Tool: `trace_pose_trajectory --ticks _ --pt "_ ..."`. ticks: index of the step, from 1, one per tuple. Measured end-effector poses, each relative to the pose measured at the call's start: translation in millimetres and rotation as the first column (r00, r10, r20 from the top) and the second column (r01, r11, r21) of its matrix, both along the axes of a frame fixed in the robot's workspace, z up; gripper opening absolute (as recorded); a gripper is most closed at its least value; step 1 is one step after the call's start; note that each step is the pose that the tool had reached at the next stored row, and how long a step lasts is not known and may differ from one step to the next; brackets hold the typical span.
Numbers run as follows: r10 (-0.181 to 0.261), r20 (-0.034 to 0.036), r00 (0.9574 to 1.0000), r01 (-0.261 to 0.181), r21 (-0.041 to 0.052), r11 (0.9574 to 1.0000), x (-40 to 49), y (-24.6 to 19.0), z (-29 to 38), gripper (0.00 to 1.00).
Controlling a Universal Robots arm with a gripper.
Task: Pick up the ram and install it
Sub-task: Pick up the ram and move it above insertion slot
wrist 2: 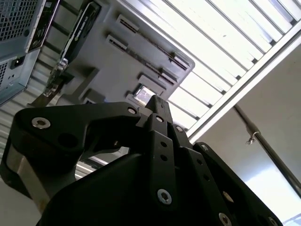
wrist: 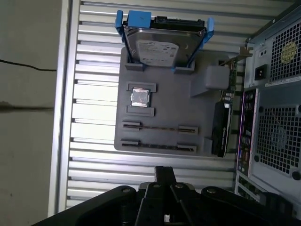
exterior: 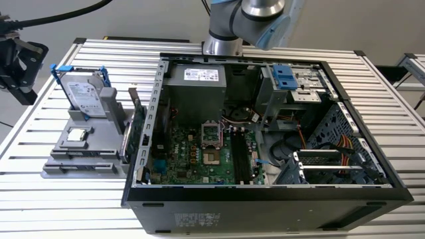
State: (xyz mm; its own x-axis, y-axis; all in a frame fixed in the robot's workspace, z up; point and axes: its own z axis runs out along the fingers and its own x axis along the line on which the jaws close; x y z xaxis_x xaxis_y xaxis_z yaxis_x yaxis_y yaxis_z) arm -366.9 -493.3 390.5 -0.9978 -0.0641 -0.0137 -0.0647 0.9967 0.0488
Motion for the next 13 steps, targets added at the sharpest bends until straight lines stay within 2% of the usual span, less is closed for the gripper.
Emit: trace_pose_trajectory --ticks 13 --pt "0.051 -0.0001 0.9987 -0.051 -0.0001 0.9987 0.0 0.0 0.1 0.0"
